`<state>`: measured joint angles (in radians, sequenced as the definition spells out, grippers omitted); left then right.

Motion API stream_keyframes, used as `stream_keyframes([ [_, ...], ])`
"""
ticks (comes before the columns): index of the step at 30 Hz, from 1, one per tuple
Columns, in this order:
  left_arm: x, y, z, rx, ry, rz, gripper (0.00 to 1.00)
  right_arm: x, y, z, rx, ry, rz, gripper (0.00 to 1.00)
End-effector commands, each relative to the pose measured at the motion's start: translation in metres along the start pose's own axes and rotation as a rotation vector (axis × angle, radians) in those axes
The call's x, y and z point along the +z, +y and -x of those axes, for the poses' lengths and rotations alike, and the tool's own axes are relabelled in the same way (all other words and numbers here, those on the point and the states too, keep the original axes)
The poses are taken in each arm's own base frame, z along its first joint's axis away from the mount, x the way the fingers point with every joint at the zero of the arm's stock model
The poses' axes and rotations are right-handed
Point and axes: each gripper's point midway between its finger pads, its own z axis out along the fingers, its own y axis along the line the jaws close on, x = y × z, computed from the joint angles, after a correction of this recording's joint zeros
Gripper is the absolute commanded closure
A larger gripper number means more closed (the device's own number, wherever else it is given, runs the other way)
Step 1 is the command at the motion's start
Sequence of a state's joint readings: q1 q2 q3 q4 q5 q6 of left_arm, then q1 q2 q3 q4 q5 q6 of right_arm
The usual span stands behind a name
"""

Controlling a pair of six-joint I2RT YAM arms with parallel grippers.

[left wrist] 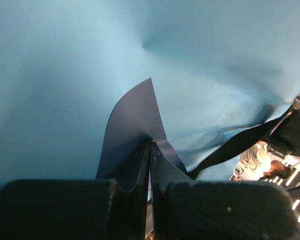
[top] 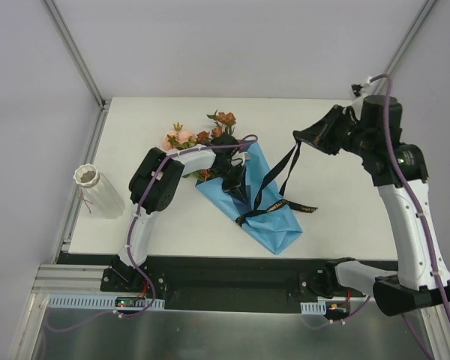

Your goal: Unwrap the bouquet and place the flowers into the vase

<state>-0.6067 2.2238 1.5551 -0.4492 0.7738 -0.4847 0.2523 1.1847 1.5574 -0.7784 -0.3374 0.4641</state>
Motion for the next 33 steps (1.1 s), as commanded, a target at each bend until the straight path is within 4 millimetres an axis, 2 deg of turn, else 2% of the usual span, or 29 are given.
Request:
stream_keyframes([
  [1, 0.001, 0.024, 0.002, 0.006, -0.022, 0.083, 1.00, -0.066, 0.036, 0.032, -0.115, -0.180, 0.080, 1.00],
  [3, 0.000, 0.022, 0.003, 0.009, -0.027, 0.084, 1.00, -0.091, 0.046, 0.047, -0.143, -0.269, 0.098, 0.99],
  [8, -0.004, 0.017, 0.005, 0.016, -0.036, 0.082, 1.00, -0.176, 0.089, 0.085, -0.249, -0.579, 0.154, 0.99],
  [10, -0.004, 0.016, 0.007, 0.017, -0.036, 0.081, 1.00, -0.203, 0.094, 0.097, -0.270, -0.698, 0.139, 1.00],
  [11, -0.005, 0.015, 0.007, 0.016, -0.037, 0.082, 1.00, -0.225, 0.102, 0.100, -0.283, -0.773, 0.158, 0.99],
  [13, -0.007, 0.011, 0.010, 0.021, -0.043, 0.075, 1.00, -0.247, 0.101, 0.107, -0.292, -0.872, 0.137, 0.99],
  [14, -0.008, 0.009, 0.011, 0.027, -0.046, 0.075, 1.00, -0.265, 0.100, 0.110, -0.288, -0.944, 0.124, 0.99],
  [20, -0.017, -0.005, 0.019, 0.055, -0.068, 0.065, 1.00, -0.311, 0.081, 0.118, -0.309, -1.141, 0.000, 0.99],
  [23, -0.022, -0.012, 0.021, 0.062, -0.077, 0.058, 1.00, -0.343, 0.081, 0.125, -0.373, -1.242, -0.075, 0.99],
  [24, -0.023, -0.014, 0.022, 0.067, -0.079, 0.055, 1.00, -0.370, 0.085, 0.125, -0.370, -1.317, -0.091, 0.99],
  [28, -0.031, -0.024, 0.022, 0.077, -0.089, 0.041, 1.00, -0.409, 0.091, 0.135, -0.417, -1.461, -0.155, 0.99],
  [30, -0.036, -0.033, 0.025, 0.095, -0.102, 0.033, 1.00, -0.418, 0.085, 0.139, -0.412, -1.496, -0.202, 0.99],
  [33, -0.048, -0.049, 0.028, 0.109, -0.124, 0.012, 1.00, -0.415, 0.081, 0.150, -0.412, -1.521, -0.253, 1.00],
])
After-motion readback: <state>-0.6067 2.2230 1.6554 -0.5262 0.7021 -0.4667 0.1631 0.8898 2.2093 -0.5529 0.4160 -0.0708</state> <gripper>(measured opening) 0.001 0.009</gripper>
